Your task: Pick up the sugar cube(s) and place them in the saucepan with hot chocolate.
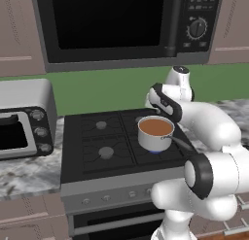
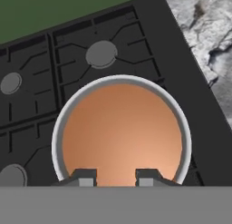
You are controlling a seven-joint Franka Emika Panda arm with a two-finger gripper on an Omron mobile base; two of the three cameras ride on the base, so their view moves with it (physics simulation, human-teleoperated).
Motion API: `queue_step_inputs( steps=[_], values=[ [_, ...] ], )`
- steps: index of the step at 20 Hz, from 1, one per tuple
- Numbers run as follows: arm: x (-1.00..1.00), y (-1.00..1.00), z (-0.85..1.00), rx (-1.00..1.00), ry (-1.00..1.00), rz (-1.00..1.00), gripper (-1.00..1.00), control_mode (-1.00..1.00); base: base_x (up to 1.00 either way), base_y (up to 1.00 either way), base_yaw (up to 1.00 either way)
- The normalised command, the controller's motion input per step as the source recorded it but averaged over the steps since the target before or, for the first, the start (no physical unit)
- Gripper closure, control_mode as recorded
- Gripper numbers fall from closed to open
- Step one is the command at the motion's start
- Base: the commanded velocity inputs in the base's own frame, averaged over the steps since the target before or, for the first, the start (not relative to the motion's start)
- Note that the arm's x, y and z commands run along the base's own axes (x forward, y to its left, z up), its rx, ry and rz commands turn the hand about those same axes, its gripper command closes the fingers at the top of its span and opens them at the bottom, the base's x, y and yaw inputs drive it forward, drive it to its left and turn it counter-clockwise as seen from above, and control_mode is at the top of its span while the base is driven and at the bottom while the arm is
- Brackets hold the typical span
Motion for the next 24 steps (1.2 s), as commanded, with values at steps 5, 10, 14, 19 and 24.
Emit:
queue_step_inputs(
  steps=[5, 10, 14, 19, 24],
  values=[
    [-0.18, -0.26, 0.02, 0.0, -0.12, 0.0, -1.0, -1.0, 0.0, 0.0, 0.0],
    [-0.23, -0.26, 0.03, 0.01, -0.14, 0.0, -1.0, -1.0, 0.0, 0.0, 0.0],
    [-0.3, -0.24, 0.0, 0.01, -0.04, 0.0, -1.0, -1.0, 0.0, 0.0, 0.0],
    [-0.41, -0.18, 0.0, 0.01, -0.05, 0.0, -1.0, -1.0, 0.0, 0.0, 0.0],
    [-0.27, -0.08, 0.0, 0.0, -0.03, 0.0, -1.0, -1.0, 0.0, 0.0, 0.0]
  ],
)
